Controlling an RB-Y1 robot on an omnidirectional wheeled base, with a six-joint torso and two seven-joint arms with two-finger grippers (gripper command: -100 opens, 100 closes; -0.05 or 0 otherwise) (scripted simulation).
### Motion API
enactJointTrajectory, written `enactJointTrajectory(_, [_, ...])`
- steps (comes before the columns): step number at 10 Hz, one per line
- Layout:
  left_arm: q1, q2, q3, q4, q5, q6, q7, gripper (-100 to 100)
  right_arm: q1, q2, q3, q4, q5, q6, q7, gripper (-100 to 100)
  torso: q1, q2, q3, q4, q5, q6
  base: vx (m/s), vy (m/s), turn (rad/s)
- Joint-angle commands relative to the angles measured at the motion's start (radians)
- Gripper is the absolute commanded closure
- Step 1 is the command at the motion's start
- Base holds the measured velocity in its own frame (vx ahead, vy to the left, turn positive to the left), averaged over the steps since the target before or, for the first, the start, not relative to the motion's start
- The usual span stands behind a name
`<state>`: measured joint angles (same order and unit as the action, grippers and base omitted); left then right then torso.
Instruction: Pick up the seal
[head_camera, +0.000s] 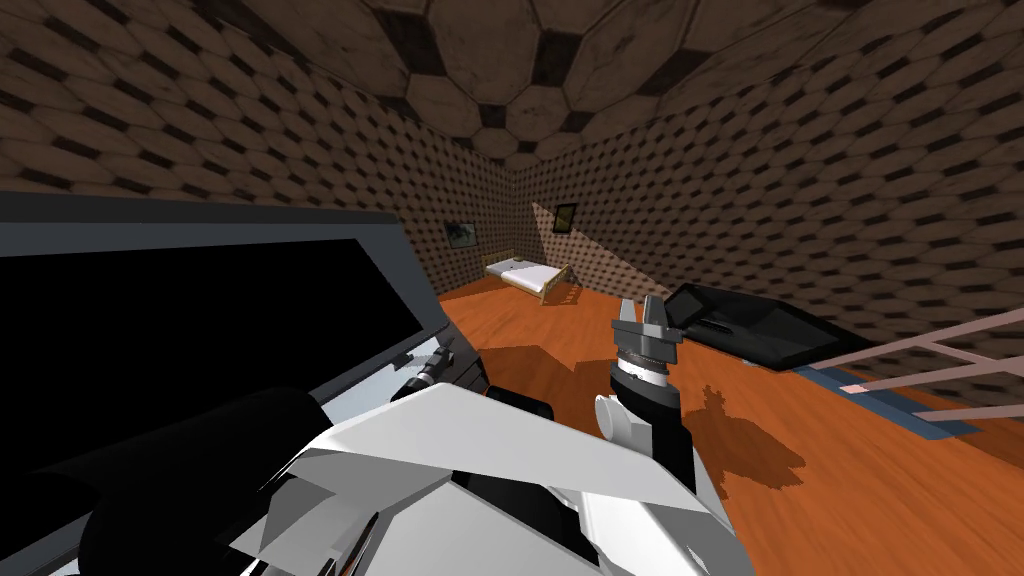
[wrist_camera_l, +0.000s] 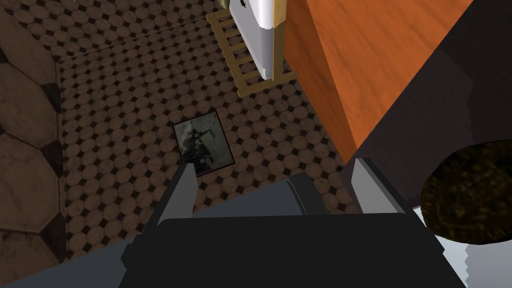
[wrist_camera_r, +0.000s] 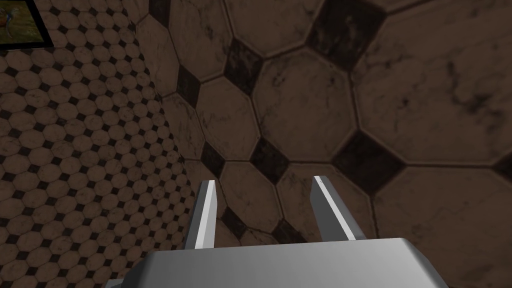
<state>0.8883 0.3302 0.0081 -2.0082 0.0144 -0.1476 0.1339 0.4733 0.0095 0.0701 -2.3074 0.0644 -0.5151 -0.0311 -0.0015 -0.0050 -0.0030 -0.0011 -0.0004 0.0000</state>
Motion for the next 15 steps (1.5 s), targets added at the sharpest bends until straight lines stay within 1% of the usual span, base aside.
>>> enactJointTrajectory(1, [0.05,0.015,0.002,0.021,0.0,0.05,0.02,-100,0.0,0.0,0.0,0.0,0.0,0.0,0.0,0,0.0,0.0,0.0,0.0,0.0,0.0,0.101,-0.01,-0.24])
enactJointTrajectory(2, [0.085,0.029,0.007,0.046,0.003,0.076,0.037,-100,0.0,0.0,0.0,0.0,0.0,0.0,0.0,0,0.0,-0.001,0.0,0.0,0.0,0.0,0.119,0.013,-0.192])
enactJointTrajectory(4, [0.088,0.029,0.007,0.046,0.003,0.082,0.037,-100,0.0,0.0,0.0,0.0,0.0,0.0,0.0,0,0.001,-0.001,0.0,0.0,0.0,0.0,0.062,0.007,-0.029])
enactJointTrajectory(6, [0.15,0.056,0.018,0.093,0.009,0.138,0.071,-100,0.0,0.0,0.0,0.0,0.0,0.0,0.0,0,0.0,0.002,0.001,0.001,0.0,0.0,0.071,-0.005,-0.187])
enactJointTrajectory(7, [0.15,0.056,0.018,0.093,0.009,0.138,0.071,-100,0.0,0.0,0.0,0.0,0.0,0.0,0.0,0,0.0,0.001,0.0,0.0,0.0,0.0,0.07,0.005,-0.067])
enactJointTrajectory(9, [0.206,0.08,0.029,0.138,0.013,0.192,0.104,-100,0.0,0.0,0.0,0.0,0.0,0.0,0.0,0,0.0,0.001,0.0,0.0,0.0,0.0,0.081,0.002,-0.161])
enactJointTrajectory(10, [0.206,0.08,0.029,0.138,0.013,0.192,0.104,-100,0.0,0.0,0.0,0.0,0.0,0.0,0.0,0,0.001,0.0,0.0,0.0,0.0,0.0,0.061,0.023,-0.073])
enactJointTrajectory(13, [0.276,0.11,0.046,0.199,0.019,0.263,0.15,-100,0.0,0.0,0.0,0.0,0.0,0.0,0.0,0,0.002,0.0,0.0,0.0,0.0,0.0,0.085,0.028,-0.166])
enactJointTrajectory(15, [0.31,0.125,0.058,0.233,0.022,0.304,0.178,-100,0.0,0.0,0.0,0.0,0.0,0.0,0.0,0,0.002,-0.001,-0.001,0.0,0.0,0.0,0.11,0.035,-0.199])
